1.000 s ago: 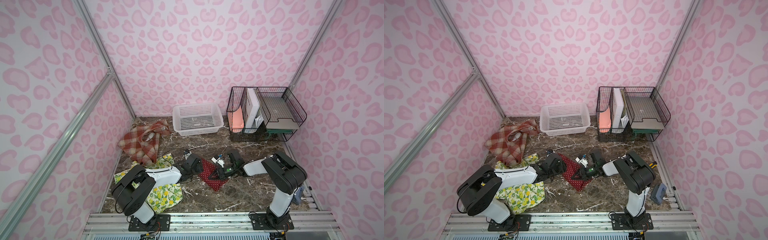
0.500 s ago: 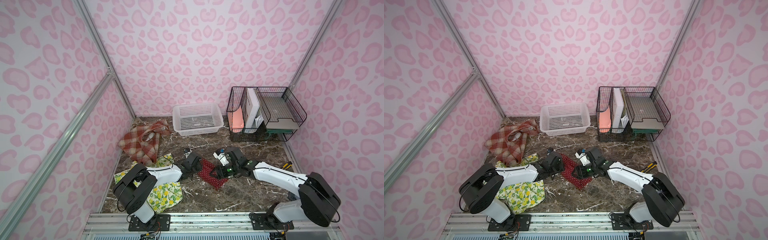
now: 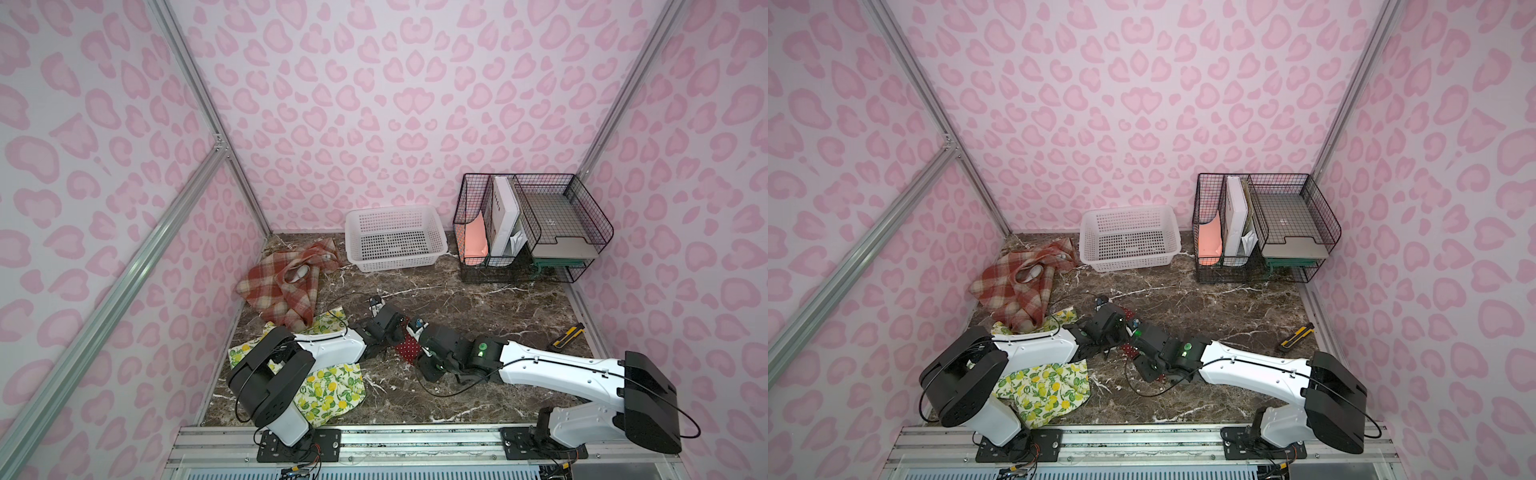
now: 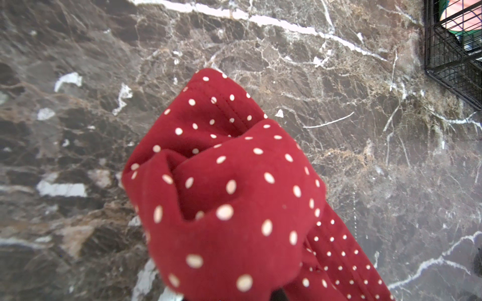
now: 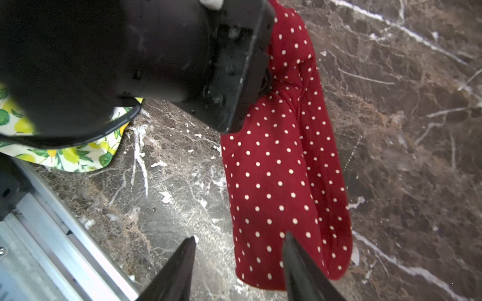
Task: Roll up the skirts
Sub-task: Roll the skirt at the center of the board.
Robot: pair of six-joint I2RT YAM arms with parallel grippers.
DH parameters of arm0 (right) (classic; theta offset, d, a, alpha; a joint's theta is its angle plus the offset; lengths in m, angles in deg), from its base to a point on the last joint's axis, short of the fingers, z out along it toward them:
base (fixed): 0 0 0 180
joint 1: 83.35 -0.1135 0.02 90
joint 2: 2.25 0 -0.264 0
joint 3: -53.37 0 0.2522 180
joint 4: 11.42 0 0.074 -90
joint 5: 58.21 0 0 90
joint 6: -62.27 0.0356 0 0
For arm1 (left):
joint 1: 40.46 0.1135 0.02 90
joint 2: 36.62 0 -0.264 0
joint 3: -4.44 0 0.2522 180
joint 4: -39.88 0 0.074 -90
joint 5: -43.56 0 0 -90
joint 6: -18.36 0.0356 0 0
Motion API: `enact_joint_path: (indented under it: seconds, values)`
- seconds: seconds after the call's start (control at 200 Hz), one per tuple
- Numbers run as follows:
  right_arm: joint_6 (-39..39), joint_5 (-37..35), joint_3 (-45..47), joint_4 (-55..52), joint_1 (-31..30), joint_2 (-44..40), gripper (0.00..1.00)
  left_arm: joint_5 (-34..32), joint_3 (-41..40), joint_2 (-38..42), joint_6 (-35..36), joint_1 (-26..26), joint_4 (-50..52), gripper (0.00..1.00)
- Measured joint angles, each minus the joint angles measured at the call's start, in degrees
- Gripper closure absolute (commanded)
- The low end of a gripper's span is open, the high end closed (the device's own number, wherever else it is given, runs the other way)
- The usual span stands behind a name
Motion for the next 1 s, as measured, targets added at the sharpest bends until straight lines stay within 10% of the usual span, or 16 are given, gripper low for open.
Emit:
enact_joint_path:
  seconds: [0.355,0.52,0.63,0.83,1.005]
  values:
    - [-4.48,-2.84,4.7,7.48,0.87,10.6,0.3,0.04,-0.31,0.46,0.02,-0.02,0.0,1.0]
    - [-3.19,-5.66,4.5,9.9,1.09,14.62,0.79,-0.07,-0.5,0.68,0.15,-0.02,0.2,1.0]
    - [-1.38,-4.9,4.72,10.88,1.64,14.8,0.95,0.0,-0.57,0.96,-0.04,0.24,0.48,0.66]
    - [1.4,15.69,10.08,18.03,10.97,9.51,0.96,-0.55,-1.79,6.05,-0.22,1.33,6.84,0.37]
    - [6.36,39.3,12.61,24.5,21.24,11.21,0.95,-2.62,-1.84,12.87,0.26,2.08,13.6,0.34]
